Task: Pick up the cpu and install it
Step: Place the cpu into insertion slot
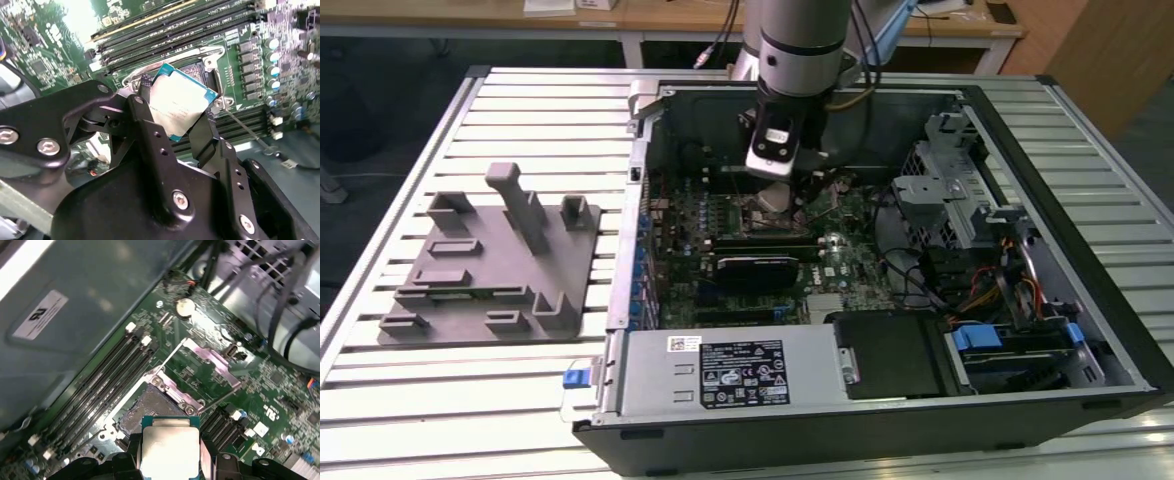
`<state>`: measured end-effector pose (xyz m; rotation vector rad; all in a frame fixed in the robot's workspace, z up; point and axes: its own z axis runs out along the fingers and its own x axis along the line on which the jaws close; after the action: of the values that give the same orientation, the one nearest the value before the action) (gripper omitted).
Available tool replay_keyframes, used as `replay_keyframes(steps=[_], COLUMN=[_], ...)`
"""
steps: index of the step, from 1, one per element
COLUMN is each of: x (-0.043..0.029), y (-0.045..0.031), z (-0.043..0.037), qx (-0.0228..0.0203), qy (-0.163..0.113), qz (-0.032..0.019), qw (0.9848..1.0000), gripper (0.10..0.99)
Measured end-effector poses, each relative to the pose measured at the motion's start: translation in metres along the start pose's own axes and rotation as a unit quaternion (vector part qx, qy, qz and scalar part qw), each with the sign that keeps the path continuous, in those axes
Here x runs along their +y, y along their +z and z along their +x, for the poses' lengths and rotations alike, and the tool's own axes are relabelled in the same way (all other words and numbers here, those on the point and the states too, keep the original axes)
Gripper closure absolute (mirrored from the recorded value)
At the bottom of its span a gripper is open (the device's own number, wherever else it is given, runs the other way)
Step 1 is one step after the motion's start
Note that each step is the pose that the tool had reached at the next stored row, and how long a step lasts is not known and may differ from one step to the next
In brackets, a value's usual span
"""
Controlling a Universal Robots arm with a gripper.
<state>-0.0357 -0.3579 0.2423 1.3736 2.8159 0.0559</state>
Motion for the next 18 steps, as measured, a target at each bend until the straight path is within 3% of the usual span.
replay_keyframes(steps=[4,9,14,18], x=[0.0,0.0,0.0,0.0], y=[0.0002,0.0004,0.0007,0.0009], z=[0.0,0.0,0.0,0.0], qx=[-0.002,-0.0045,-0.0072,-0.0092], qy=[0.033,0.075,0.116,0.149], qz=[0.0003,0.0008,0.0014,0.0017], qw=[0.9995,0.9972,0.9932,0.9887], gripper=[0.541,0.541,0.541,0.541])
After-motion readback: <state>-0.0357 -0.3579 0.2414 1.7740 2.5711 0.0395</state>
